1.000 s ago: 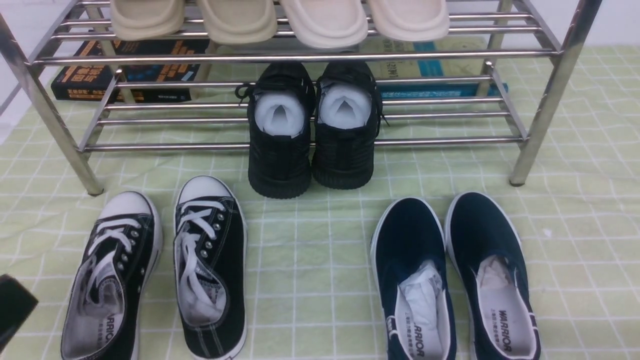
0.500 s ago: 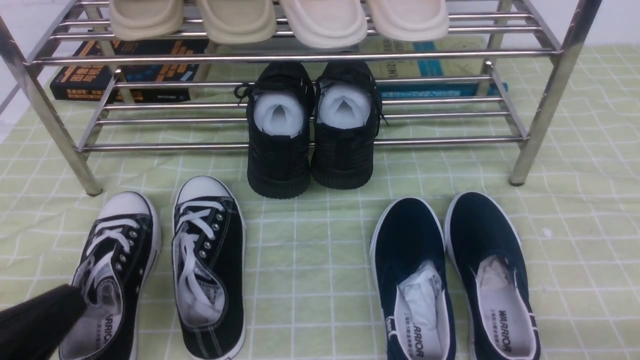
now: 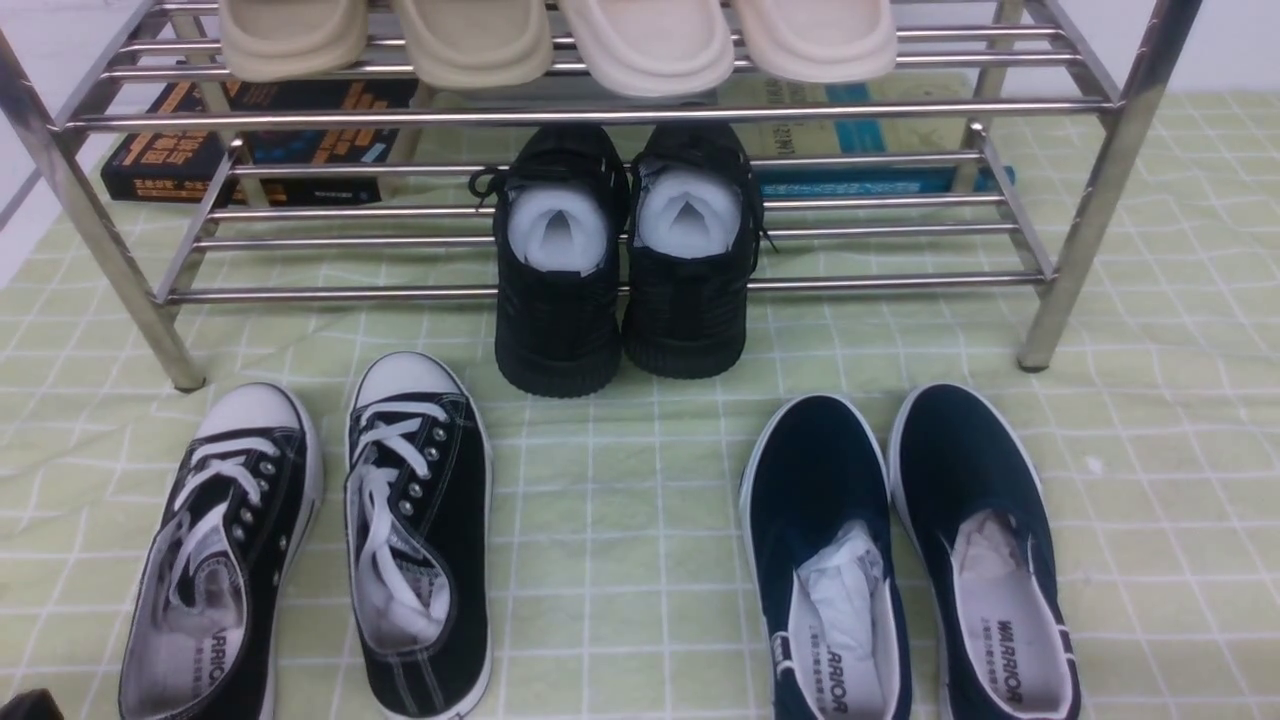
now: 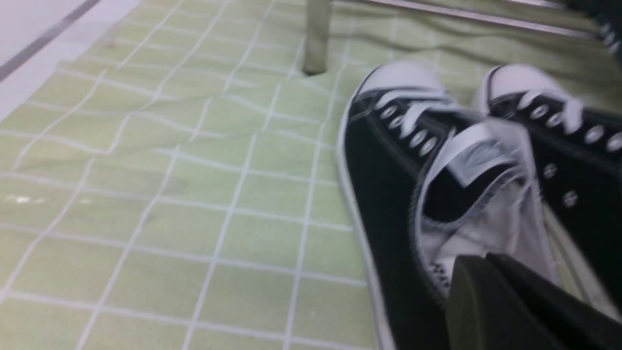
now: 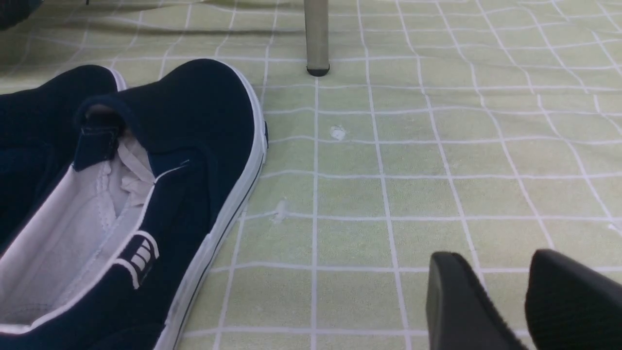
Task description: Take the shoes off the shelf with your hand from the green coffee tablecloth.
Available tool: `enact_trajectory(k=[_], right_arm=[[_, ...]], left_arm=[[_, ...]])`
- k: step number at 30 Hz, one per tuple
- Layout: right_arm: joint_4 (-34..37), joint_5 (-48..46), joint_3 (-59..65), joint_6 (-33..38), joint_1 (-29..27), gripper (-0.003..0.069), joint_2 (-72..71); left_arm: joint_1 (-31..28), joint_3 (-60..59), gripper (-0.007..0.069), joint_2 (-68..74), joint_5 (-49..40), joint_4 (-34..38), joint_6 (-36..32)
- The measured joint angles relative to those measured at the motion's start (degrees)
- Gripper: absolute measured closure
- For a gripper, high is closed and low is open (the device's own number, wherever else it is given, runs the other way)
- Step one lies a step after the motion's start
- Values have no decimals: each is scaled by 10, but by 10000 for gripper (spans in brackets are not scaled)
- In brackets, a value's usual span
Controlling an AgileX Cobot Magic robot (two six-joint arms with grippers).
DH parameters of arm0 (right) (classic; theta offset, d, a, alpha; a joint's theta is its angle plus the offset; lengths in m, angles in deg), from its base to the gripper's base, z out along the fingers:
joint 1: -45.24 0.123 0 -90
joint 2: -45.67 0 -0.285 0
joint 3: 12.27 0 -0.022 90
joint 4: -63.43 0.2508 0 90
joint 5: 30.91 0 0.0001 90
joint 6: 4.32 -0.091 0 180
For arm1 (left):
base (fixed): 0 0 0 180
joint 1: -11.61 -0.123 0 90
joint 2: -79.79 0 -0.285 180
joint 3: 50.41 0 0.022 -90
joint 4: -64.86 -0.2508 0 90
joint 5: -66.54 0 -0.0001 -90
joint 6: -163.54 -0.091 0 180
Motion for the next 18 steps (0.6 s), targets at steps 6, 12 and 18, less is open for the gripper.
enact_trajectory(k=[6, 12, 18], right_arm=[[0, 0, 0, 0, 0, 419, 0], [0, 0, 0, 0, 0, 419, 0], [0, 0, 0, 0, 0, 419, 0]], left_arm=[[2, 1, 590, -7, -14, -5, 0], [58, 2, 589, -8, -17, -9, 0], [81, 2, 580, -8, -18, -11, 0]])
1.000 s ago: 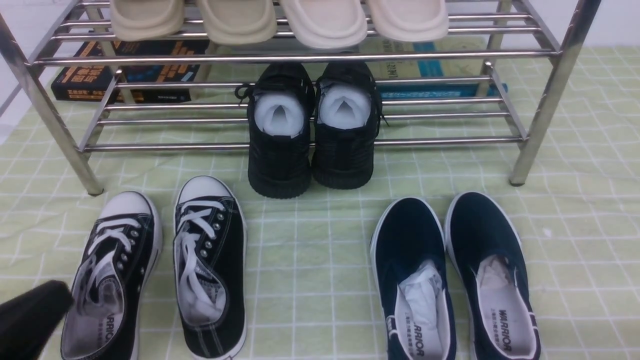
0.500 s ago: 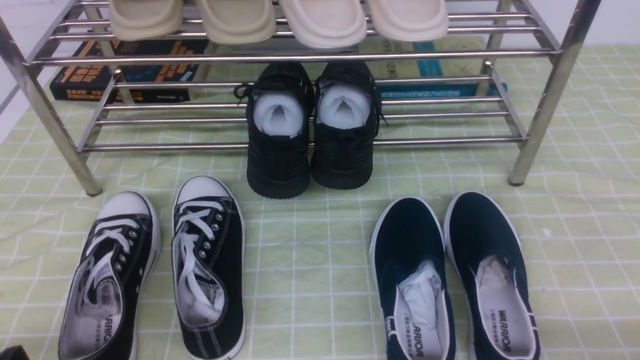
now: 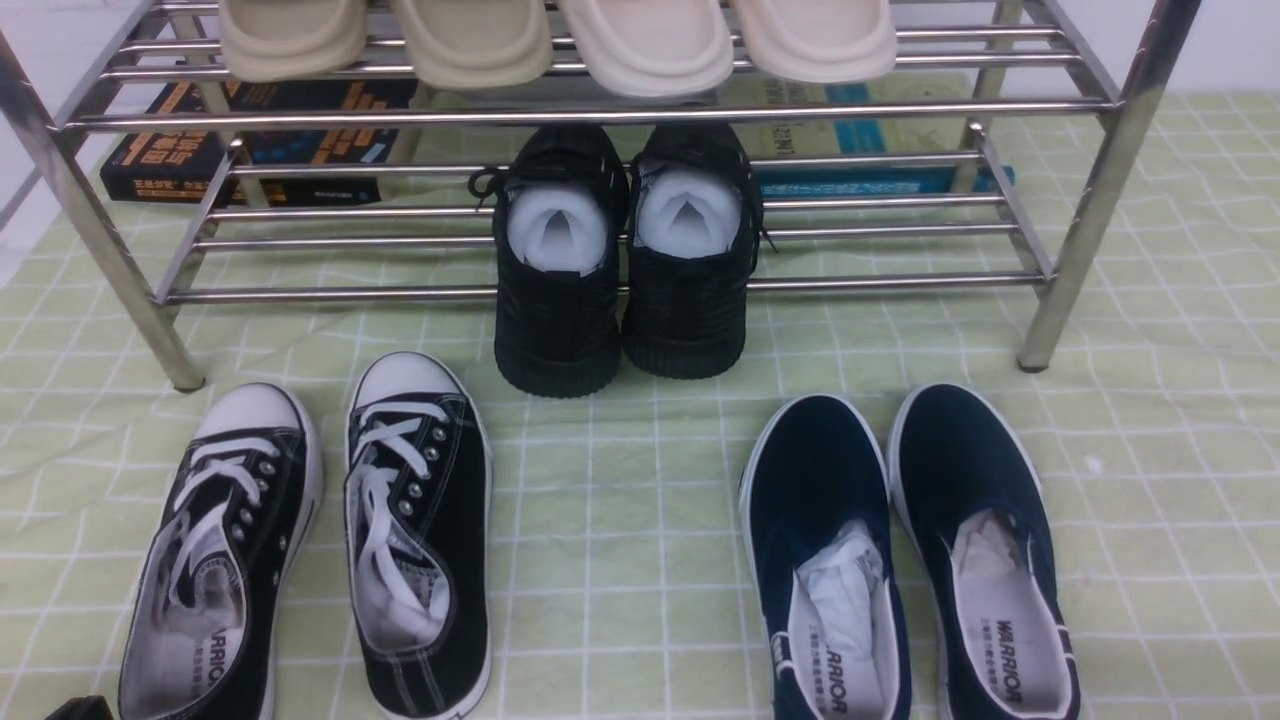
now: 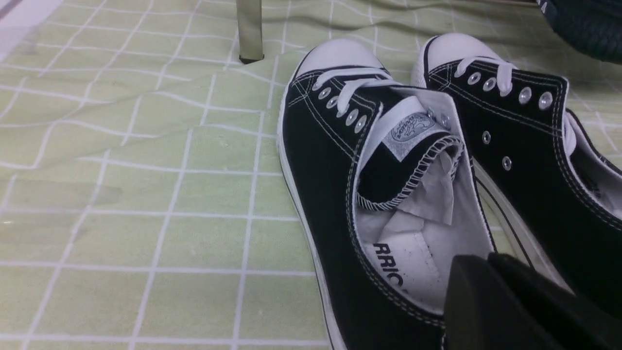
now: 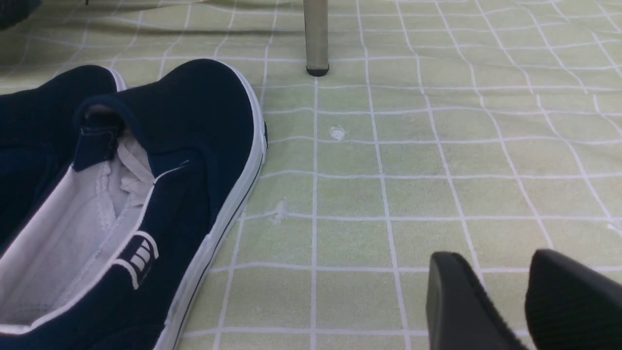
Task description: Take the shoes off the shelf with your hand from the green coffee tablecloth.
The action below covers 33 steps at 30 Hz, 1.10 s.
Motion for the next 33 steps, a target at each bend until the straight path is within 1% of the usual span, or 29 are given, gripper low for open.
enact_trajectory(k=[17, 28, 33], right_arm=[[0, 0, 0, 0, 0, 419, 0], [0, 0, 0, 0, 0, 419, 0], [0, 0, 0, 0, 0, 419, 0]], left_arm=[[2, 0, 560, 0, 0, -2, 0], [2, 0, 550, 0, -4, -59, 0], [2, 0, 543, 0, -5, -74, 0]])
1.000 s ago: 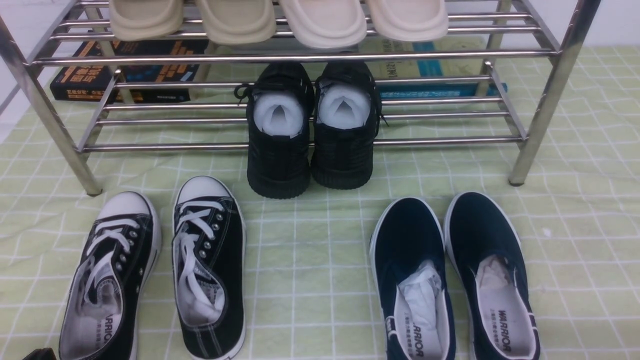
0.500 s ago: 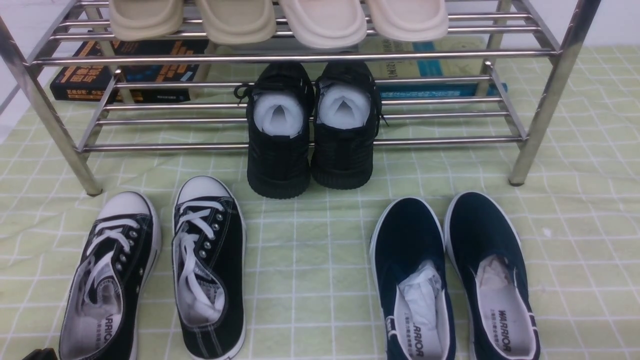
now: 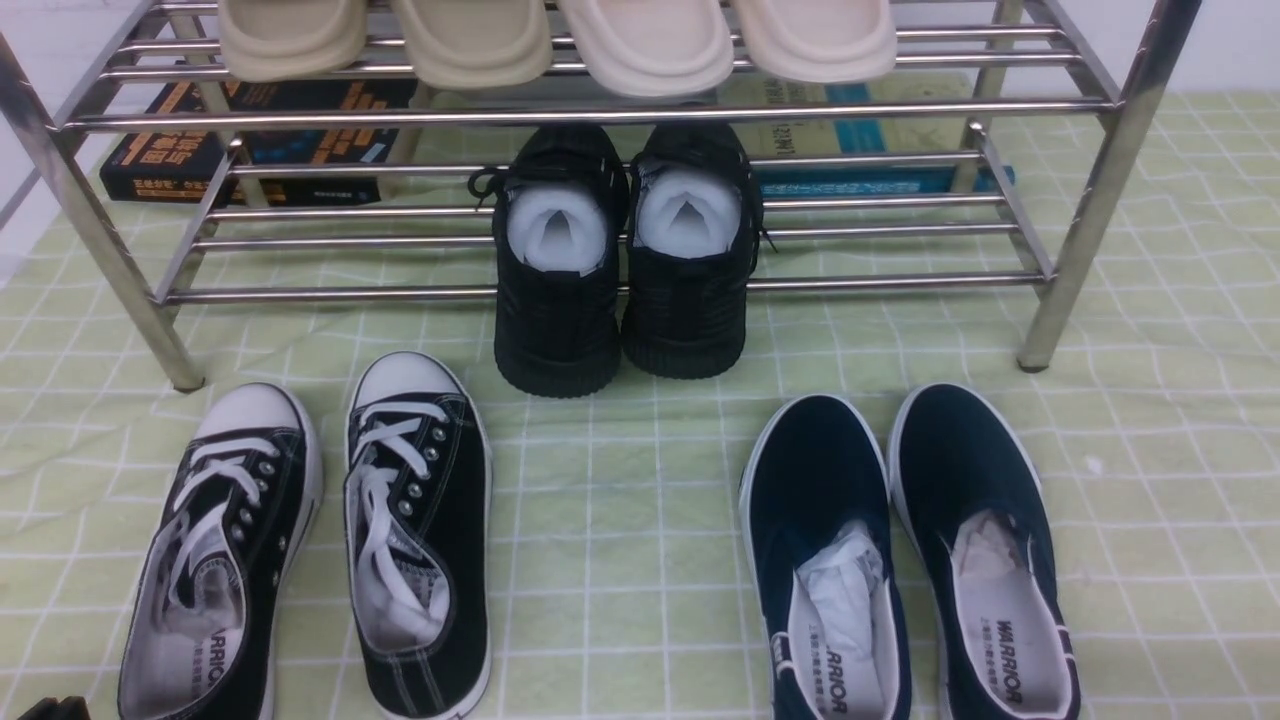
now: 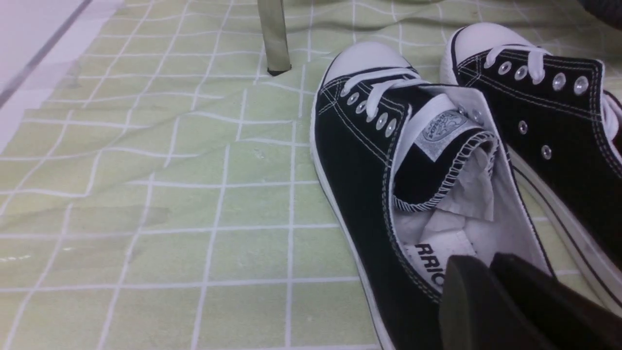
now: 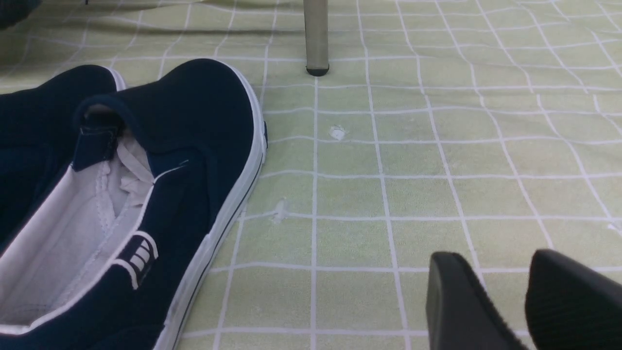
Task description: Take the shoes off the shelf with your hand from the green coffee tablecloth.
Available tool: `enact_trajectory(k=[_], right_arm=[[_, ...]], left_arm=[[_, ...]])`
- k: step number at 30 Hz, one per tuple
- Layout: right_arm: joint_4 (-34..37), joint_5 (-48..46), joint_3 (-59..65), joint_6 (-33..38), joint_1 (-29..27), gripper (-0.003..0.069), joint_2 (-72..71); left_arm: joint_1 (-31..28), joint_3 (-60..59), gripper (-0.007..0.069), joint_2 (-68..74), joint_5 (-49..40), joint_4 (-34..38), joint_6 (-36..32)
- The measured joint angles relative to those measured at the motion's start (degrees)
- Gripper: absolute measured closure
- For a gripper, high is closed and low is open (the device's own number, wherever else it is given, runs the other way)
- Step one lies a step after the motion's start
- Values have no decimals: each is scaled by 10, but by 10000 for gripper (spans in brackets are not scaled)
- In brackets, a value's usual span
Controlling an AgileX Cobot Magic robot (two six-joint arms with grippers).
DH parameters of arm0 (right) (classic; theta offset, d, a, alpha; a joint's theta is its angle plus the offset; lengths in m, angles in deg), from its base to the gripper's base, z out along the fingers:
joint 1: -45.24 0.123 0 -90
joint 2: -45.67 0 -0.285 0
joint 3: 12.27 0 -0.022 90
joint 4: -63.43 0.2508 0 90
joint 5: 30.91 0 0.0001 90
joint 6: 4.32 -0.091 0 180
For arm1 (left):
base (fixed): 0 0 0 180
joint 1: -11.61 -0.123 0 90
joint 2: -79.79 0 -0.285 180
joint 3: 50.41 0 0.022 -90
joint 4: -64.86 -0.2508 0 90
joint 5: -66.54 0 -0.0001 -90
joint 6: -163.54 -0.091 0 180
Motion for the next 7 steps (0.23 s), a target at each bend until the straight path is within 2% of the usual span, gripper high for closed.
enact_trajectory(k=[7], right_arm=[[0, 0, 0, 0, 0, 419, 0]], left_arm=[[0, 0, 535, 0, -1, -18, 0]])
